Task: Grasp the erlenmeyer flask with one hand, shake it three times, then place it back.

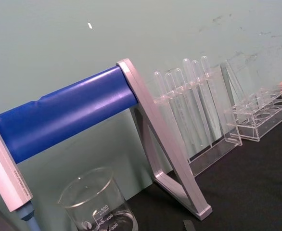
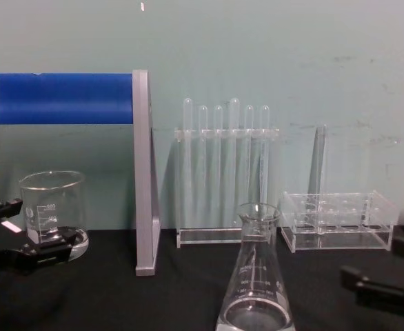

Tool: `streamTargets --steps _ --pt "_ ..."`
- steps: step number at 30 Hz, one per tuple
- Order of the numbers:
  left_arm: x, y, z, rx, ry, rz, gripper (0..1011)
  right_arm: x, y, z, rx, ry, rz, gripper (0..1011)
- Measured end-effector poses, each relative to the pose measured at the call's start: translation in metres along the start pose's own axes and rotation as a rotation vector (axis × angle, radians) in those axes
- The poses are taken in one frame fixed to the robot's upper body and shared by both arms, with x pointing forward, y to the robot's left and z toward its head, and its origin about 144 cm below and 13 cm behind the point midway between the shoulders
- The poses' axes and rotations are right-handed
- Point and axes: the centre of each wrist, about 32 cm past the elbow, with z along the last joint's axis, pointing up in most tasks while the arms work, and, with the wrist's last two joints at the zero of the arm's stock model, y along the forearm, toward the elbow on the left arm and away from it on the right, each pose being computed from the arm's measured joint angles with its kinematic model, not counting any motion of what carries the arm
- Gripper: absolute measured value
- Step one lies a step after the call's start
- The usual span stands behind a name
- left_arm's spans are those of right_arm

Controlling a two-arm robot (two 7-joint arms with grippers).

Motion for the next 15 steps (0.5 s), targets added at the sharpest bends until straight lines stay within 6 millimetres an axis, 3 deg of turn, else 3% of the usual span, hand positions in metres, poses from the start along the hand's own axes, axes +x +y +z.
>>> streamTargets --steps 15 --pt "0.0 0.0 0.0 0.0 0.0 0.0 1001 -0.017 0.037 0.002 0.018 -0.026 0.089 1000"
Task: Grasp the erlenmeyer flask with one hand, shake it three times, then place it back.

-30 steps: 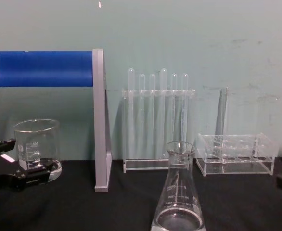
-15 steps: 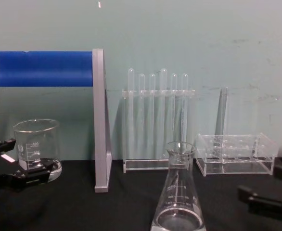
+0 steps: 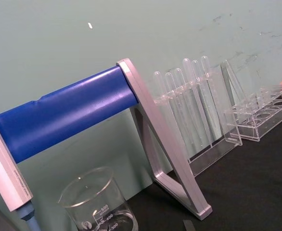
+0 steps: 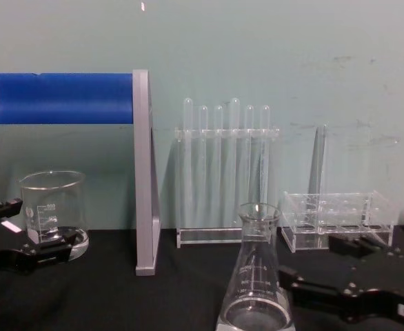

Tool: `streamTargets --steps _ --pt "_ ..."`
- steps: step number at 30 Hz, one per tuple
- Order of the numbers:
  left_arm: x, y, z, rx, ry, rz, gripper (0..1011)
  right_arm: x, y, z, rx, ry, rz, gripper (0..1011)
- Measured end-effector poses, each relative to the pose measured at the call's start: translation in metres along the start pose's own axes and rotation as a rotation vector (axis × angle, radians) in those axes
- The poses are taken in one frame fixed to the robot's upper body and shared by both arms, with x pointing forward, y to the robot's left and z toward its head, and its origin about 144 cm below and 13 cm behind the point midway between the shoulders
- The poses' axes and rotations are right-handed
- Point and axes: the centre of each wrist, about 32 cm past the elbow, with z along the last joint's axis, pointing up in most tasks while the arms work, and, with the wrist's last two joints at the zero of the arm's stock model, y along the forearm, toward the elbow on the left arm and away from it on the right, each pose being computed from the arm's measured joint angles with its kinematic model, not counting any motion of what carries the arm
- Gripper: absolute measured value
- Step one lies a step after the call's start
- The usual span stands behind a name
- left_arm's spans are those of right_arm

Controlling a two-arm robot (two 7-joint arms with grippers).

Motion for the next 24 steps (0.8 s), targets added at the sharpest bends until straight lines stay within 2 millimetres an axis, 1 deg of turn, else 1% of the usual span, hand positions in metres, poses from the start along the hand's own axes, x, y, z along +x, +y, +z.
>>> streamTargets --steps 11,18,24 --pt "0.0 0.0 0.0 0.0 0.0 0.0 1001 -0.005 0.027 0.0 0.002 -0.006 0.027 1000" --pt "0.0 0.0 0.0 0.0 0.0 0.0 1001 -0.004 0.046 0.001 0.007 0.003 0.024 1000" --pt "0.0 0.0 0.0 0.0 0.0 0.0 1001 -0.003 0.058 0.002 0.015 0.016 0.018 1000"
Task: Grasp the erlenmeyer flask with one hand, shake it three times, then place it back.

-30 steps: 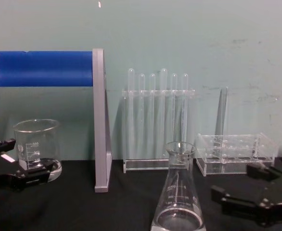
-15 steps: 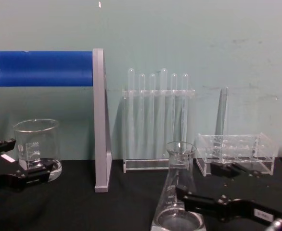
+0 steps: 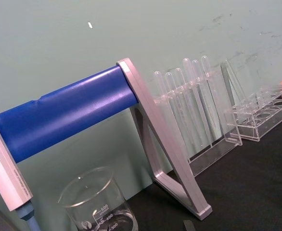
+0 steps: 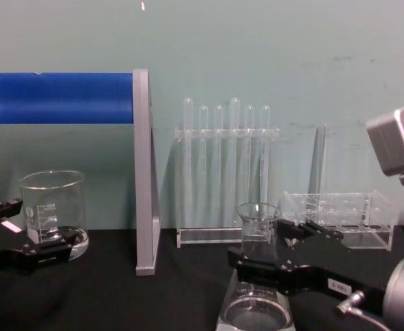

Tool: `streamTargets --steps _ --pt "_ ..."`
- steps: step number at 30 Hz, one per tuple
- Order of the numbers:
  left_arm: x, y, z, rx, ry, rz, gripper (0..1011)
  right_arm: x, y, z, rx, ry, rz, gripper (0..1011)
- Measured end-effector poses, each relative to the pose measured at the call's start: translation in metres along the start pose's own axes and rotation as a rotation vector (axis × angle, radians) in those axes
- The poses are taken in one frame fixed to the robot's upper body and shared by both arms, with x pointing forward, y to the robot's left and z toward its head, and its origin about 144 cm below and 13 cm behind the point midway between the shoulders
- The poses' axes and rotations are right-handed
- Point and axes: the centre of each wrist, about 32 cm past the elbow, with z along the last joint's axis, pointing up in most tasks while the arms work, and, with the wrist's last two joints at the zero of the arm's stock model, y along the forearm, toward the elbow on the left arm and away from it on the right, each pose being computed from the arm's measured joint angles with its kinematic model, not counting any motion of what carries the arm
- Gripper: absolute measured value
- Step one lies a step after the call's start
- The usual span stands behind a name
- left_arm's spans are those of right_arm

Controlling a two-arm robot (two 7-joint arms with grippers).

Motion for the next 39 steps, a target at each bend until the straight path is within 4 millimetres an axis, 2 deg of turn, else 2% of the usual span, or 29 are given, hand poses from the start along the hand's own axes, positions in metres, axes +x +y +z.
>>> streamTargets --steps 14,30,37,39 --pt "0.0 0.0 0.0 0.0 0.0 0.0 1001 0.001 0.013 0.002 0.015 0.02 -0.004 1000" --pt "0.0 0.0 0.0 0.0 0.0 0.0 1001 0.001 0.014 0.002 0.015 0.02 -0.005 1000" --pt "0.0 0.0 0.0 0.0 0.0 0.0 1001 0.001 0.014 0.002 0.015 0.021 -0.005 883" --pt "0.0 0.0 0.0 0.0 0.0 0.0 1001 0.001 0.014 0.002 0.015 0.021 -0.005 813"
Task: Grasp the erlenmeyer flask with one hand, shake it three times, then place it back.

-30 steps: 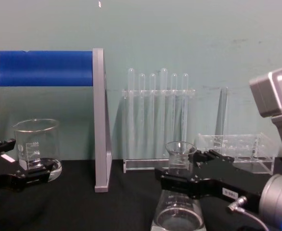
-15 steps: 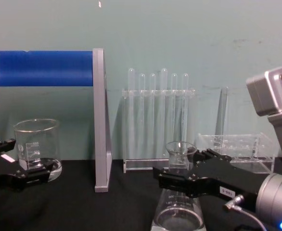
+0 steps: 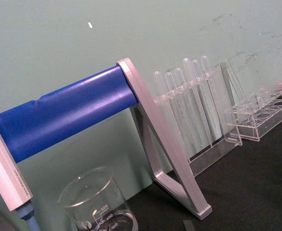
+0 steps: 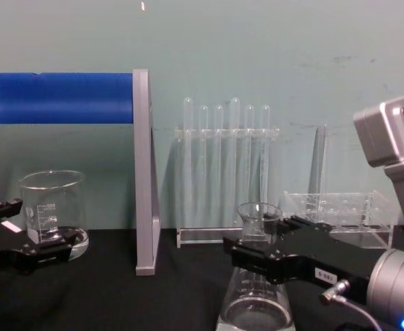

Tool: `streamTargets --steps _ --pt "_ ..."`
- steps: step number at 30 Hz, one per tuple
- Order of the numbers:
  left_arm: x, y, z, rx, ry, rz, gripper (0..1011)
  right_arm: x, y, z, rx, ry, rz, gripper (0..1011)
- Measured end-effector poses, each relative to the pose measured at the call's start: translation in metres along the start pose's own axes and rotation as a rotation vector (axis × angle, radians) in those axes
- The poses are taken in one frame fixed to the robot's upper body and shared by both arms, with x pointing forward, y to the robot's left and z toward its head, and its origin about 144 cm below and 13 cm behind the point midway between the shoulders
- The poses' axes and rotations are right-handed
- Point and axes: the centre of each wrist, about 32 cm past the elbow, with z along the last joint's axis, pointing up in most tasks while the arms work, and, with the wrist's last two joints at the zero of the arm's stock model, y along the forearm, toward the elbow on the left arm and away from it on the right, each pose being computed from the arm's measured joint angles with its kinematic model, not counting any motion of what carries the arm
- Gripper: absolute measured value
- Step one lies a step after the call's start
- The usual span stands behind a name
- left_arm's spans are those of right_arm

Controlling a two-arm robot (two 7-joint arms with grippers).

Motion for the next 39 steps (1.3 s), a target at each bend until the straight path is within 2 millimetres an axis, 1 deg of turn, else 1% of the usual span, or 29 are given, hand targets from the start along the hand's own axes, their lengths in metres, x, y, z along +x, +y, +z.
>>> streamTargets --steps 1,2,3,4,5,9,10,11,13,24,28,34,39 --pt "0.0 0.0 0.0 0.0 0.0 0.0 1001 0.0 0.0 0.0 0.0 0.0 0.0 775" --pt "0.0 0.0 0.0 0.0 0.0 0.0 1001 0.0 0.0 0.0 0.0 0.0 0.0 775" --pt "0.0 0.0 0.0 0.0 0.0 0.0 1001 0.0 0.0 0.0 0.0 0.0 0.0 718" --pt "0.0 0.0 0.0 0.0 0.0 0.0 1001 0.0 0.0 0.0 0.001 0.0 0.0 707" --pt "0.0 0.0 0.0 0.0 0.0 0.0 1001 0.0 0.0 0.0 0.001 0.0 0.0 660" --pt "0.0 0.0 0.0 0.0 0.0 0.0 1001 0.0 0.0 0.0 0.001 0.0 0.0 540" --pt "0.0 0.0 0.0 0.0 0.0 0.0 1001 0.0 0.0 0.0 0.001 0.0 0.0 540" --pt "0.0 0.0 0.0 0.0 0.0 0.0 1001 0.0 0.0 0.0 0.001 0.0 -0.001 484" --pt "0.0 0.0 0.0 0.0 0.0 0.0 1001 0.0 0.0 0.0 0.001 0.0 -0.001 456" --pt "0.0 0.0 0.0 0.0 0.0 0.0 1001 0.0 0.0 0.0 0.002 0.001 -0.002 451" --pt "0.0 0.0 0.0 0.0 0.0 0.0 1001 0.004 -0.002 0.002 0.007 0.003 -0.015 451" --pt "0.0 0.0 0.0 0.0 0.0 0.0 1001 0.009 -0.006 0.012 0.034 -0.004 -0.028 451" --pt "0.0 0.0 0.0 0.0 0.0 0.0 1001 0.014 -0.01 0.024 0.054 -0.018 -0.044 451"
